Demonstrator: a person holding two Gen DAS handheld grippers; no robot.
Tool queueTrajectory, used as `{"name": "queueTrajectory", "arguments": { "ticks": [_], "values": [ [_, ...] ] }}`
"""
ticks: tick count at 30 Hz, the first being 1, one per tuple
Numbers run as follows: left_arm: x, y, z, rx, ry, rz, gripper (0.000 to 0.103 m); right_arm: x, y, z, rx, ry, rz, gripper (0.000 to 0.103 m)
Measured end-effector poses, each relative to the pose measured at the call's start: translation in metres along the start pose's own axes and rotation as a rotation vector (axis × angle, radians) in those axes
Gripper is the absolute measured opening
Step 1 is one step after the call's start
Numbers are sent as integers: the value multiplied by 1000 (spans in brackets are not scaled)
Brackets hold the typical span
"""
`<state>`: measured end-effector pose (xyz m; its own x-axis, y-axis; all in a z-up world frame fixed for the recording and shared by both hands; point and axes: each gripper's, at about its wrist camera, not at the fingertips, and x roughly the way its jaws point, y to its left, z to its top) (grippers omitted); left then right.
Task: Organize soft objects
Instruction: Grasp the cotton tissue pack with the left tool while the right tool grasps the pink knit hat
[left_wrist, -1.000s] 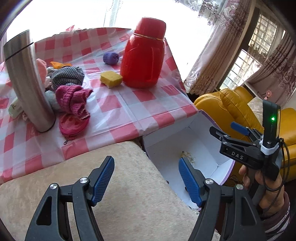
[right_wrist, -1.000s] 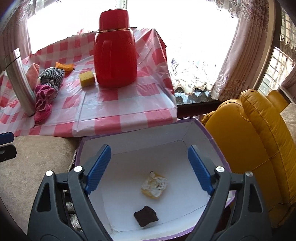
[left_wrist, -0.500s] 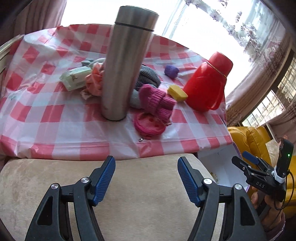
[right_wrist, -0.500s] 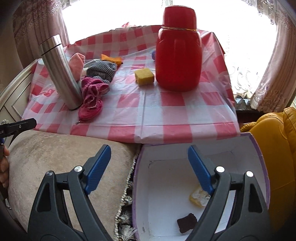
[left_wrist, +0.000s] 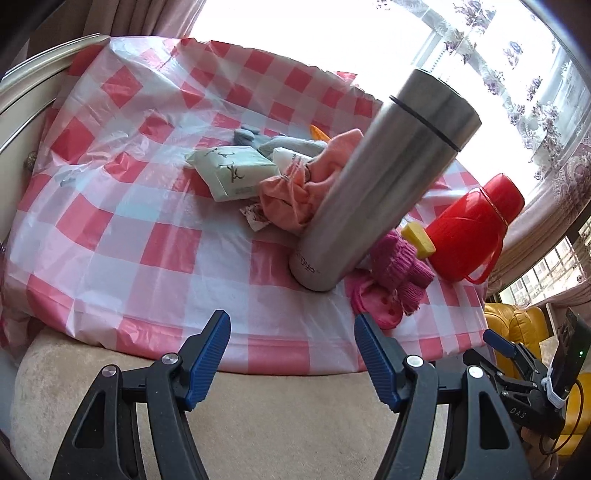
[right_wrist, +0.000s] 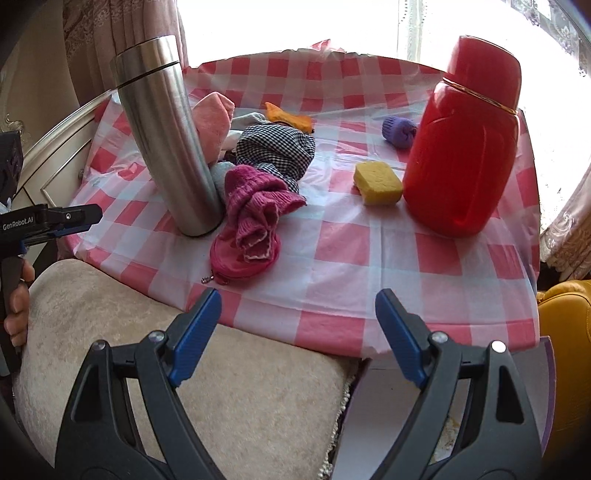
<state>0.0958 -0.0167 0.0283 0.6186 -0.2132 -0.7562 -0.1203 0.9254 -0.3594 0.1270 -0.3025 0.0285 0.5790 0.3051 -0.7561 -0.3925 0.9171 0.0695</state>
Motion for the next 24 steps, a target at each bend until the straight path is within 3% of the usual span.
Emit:
{"name": "queueTrajectory", "arguments": {
  "ticks": [11, 16, 24],
  "values": [
    [30, 53, 73, -212, -34, 35, 72, 39, 28, 33, -85, 7, 3, 87],
    [53, 66, 114, -331, -29, 44, 84, 53, 34, 41, -124, 7, -29, 87],
    [116, 63, 150, -397, 97, 93, 88, 70, 41, 51, -158, 10, -53, 87]
  ]
}}
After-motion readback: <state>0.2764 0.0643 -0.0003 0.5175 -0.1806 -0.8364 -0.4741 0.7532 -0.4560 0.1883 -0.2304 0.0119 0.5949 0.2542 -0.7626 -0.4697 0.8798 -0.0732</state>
